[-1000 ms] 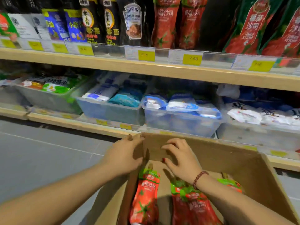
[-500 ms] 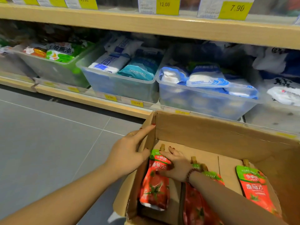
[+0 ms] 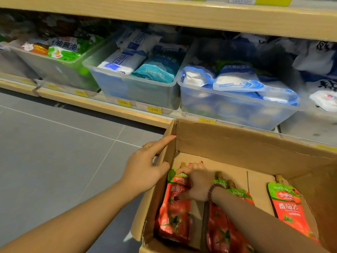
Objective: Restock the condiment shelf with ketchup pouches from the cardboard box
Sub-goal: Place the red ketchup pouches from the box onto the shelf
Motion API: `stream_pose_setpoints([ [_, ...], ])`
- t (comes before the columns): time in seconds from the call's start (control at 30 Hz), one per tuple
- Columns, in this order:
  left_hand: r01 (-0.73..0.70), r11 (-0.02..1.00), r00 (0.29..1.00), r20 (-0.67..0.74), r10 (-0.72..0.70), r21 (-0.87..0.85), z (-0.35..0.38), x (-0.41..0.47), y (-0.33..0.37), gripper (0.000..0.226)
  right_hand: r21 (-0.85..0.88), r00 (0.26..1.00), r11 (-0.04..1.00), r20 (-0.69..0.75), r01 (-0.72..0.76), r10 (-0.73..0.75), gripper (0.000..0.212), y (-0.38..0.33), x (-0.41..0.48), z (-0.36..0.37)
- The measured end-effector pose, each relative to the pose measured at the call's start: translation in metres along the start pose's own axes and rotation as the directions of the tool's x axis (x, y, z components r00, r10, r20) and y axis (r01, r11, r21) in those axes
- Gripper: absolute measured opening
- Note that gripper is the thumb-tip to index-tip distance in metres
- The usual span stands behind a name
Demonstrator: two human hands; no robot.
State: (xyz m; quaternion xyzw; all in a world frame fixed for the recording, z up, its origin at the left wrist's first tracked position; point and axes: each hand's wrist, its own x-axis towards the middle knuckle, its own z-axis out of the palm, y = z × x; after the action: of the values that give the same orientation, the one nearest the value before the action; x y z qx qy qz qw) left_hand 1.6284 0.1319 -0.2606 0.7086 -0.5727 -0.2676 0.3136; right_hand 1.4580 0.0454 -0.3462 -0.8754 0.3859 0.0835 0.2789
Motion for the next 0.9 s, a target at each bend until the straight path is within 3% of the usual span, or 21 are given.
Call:
stream_pose_setpoints([
  [0.07,-0.006,1.000,1.000,0.002,0.006,0.014,-0.001,0.000,0.000,0.062,0.074,1.000,0.997,0.011,-0.004,0.003,0.069,-0.003,-0.001,0.002],
  [0.13,-0.010,1.000,1.000,0.002,0.010,0.021,-0.001,-0.001,0.001,0.062,0.267,0.999,0.964,0.036,-0.009,-0.001,0.069,-0.004,-0.005,0.002],
  [0.3,-0.009,1.000,1.000,-0.012,0.010,0.025,-0.001,0.000,0.004,0.064,0.530,0.995,0.848,-0.089,0.006,0.048,0.053,0.004,-0.014,-0.009],
  [0.47,-0.025,0.997,1.000,0.001,0.025,0.069,-0.005,-0.001,0.007,0.064,0.591,0.996,0.806,-0.049,-0.035,0.079,0.051,0.003,-0.031,-0.030],
  [0.63,-0.068,0.976,0.996,0.067,0.055,0.208,-0.013,0.003,0.009,0.067,0.736,0.970,0.667,-0.227,0.113,0.087,0.029,-0.005,-0.050,-0.060],
  [0.73,-0.154,0.948,0.988,0.022,0.154,0.280,-0.018,0.007,0.016,0.063,0.739,0.947,0.649,-0.310,0.181,0.089,0.026,-0.010,-0.060,-0.082],
  [0.9,-0.296,0.949,0.955,0.038,0.294,0.109,-0.036,0.019,0.047,0.061,0.706,0.877,0.637,-0.470,0.308,0.096,0.026,-0.014,-0.079,-0.132],
])
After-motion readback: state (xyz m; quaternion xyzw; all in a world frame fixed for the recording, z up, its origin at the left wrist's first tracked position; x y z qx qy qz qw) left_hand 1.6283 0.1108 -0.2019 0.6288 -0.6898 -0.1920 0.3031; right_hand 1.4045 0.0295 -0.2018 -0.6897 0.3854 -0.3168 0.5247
